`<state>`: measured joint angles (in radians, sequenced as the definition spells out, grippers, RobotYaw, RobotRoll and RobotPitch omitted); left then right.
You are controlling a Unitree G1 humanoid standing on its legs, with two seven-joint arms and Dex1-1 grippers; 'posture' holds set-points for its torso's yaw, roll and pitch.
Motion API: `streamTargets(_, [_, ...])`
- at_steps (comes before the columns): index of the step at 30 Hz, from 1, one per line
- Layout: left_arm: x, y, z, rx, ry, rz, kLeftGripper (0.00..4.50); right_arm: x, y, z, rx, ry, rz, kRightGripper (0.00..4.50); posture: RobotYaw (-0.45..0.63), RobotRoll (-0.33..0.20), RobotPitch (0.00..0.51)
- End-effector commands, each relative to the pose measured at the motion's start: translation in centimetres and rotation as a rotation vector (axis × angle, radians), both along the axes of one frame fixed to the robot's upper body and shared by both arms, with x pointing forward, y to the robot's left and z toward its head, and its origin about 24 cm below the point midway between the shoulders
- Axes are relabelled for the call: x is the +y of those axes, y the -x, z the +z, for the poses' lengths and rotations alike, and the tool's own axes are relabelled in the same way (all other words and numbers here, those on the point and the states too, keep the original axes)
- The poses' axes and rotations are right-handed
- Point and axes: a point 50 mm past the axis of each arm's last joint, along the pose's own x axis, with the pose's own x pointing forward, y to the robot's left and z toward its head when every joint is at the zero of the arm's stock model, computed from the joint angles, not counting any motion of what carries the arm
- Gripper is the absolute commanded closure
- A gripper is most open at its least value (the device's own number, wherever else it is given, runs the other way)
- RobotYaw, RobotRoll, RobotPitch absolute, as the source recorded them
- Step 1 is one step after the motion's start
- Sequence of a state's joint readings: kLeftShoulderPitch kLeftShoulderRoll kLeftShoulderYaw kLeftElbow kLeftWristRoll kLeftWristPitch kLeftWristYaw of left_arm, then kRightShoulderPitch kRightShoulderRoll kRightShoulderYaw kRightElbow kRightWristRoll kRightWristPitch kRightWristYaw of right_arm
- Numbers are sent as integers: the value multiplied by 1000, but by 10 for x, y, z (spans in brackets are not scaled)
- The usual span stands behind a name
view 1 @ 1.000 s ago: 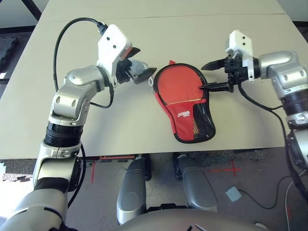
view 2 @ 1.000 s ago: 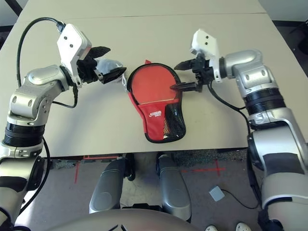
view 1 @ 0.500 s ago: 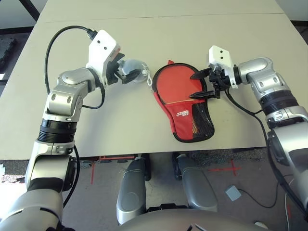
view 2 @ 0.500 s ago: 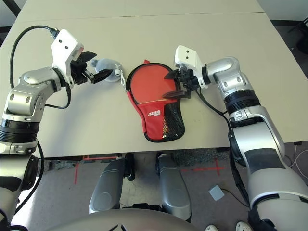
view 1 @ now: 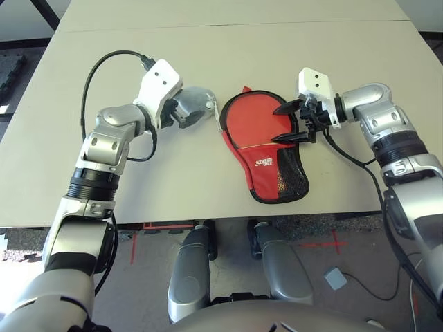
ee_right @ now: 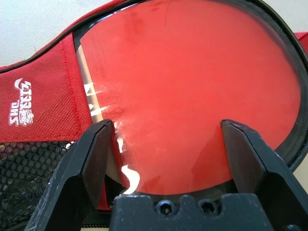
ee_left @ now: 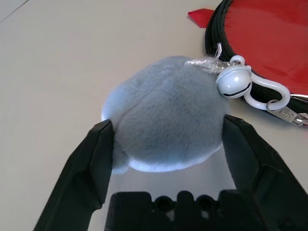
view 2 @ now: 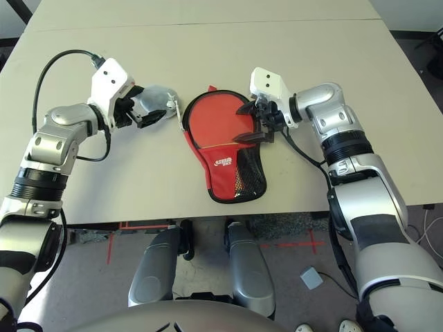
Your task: Store the ping-pong paddle in its case and zip it.
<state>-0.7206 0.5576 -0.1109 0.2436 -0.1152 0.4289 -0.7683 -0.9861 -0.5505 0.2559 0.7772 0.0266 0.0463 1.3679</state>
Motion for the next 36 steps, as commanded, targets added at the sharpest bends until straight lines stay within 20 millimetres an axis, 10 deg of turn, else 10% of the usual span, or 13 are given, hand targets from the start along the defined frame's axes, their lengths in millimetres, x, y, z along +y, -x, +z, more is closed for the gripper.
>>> streamTargets(1, [-9, 1, -4, 19, -33, -50, 1415, -9, 3, -11, 25, 36, -26, 0, 17, 0, 261])
streamTargets(10, [-14, -7, 7, -40, -68, -35, 4407, -13, 7, -20, 11, 80, -30, 0, 16, 0, 266])
streamTargets(36, [-65, -72, 54, -354, 76, 194, 4495, -23, 23, -34, 31, 125, -55, 0, -19, 0, 274])
